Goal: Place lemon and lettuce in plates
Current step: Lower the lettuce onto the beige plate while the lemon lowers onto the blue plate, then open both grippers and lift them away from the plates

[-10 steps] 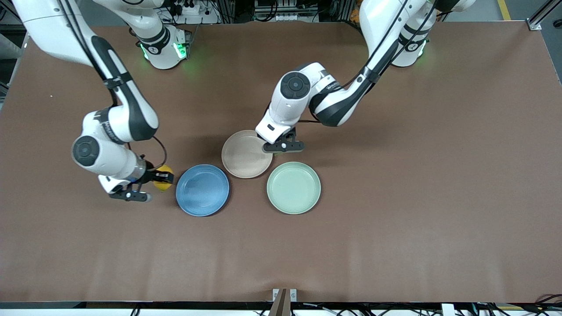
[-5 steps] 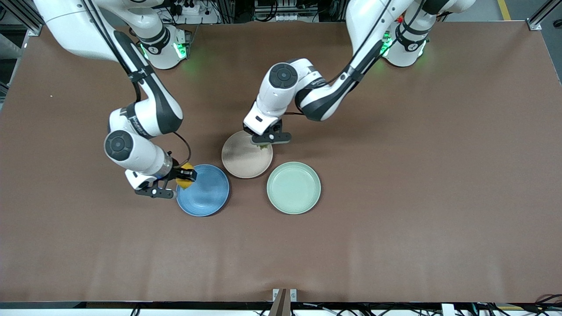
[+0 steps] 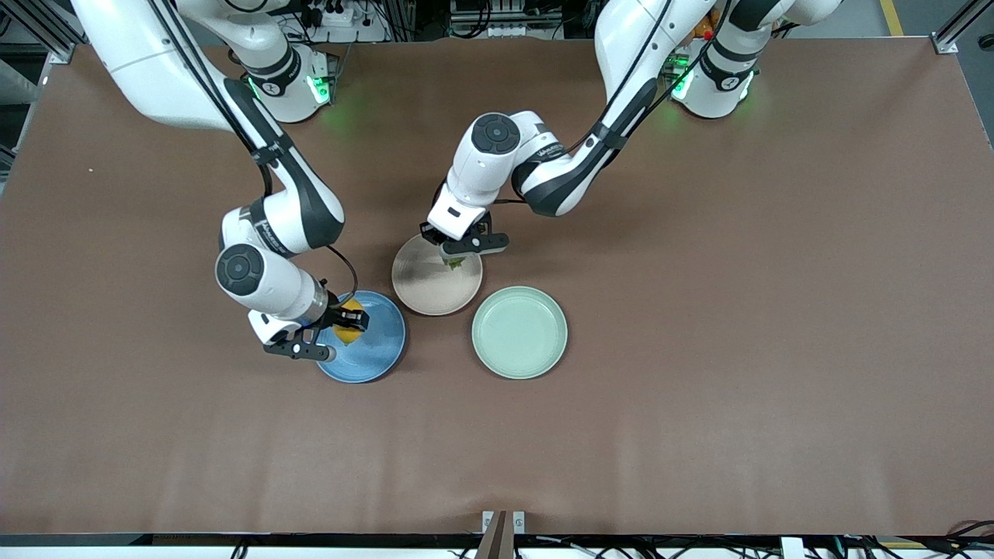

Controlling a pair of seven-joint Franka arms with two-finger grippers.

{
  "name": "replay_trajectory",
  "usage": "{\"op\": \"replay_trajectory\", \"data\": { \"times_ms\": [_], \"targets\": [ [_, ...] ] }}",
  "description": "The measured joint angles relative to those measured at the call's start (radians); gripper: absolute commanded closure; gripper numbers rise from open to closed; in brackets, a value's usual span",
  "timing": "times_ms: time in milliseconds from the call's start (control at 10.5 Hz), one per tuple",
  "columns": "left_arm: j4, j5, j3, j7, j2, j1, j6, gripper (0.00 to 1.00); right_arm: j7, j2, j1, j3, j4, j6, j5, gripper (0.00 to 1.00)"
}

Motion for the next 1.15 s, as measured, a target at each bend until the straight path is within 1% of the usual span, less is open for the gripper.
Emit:
{"op": "replay_trajectory", "data": {
  "times_ms": [96, 191, 287, 383, 478, 861, 1148],
  "targets": [
    [0.000, 0.000, 0.003, -0.015, 0.005, 0.000, 0.015, 1.00, 0.000, 0.008, 0.000, 0.000, 0.003, 0.004, 0.000, 0.60],
    [0.000, 0.000, 0.005, -0.020, 0.009, 0.000, 0.018, 1.00, 0.000, 0.012, 0.000, -0.001, 0.005, 0.004, 0.000, 0.54],
    [0.001, 0.000, 0.009, -0.022, 0.012, -0.001, 0.019, 0.65, 0.000, 0.012, 0.000, -0.001, 0.005, 0.004, 0.000, 0.51],
    [0.001, 0.000, 0.016, -0.023, 0.014, -0.002, 0.019, 0.02, 0.000, 0.012, 0.000, -0.001, 0.005, 0.004, 0.000, 0.51],
    [0.001, 0.000, 0.023, -0.023, 0.015, -0.004, 0.019, 0.00, 0.000, 0.013, 0.000, -0.001, 0.005, 0.004, 0.000, 0.48],
    [0.001, 0.025, 0.037, -0.023, 0.016, -0.009, 0.019, 0.00, 0.000, 0.025, 0.002, -0.001, 0.005, 0.017, -0.001, 0.48],
    [0.010, 0.027, 0.046, -0.023, 0.011, -0.007, -0.001, 0.00, 0.000, 0.051, 0.005, -0.001, 0.005, 0.057, -0.001, 0.47]
  ]
}}
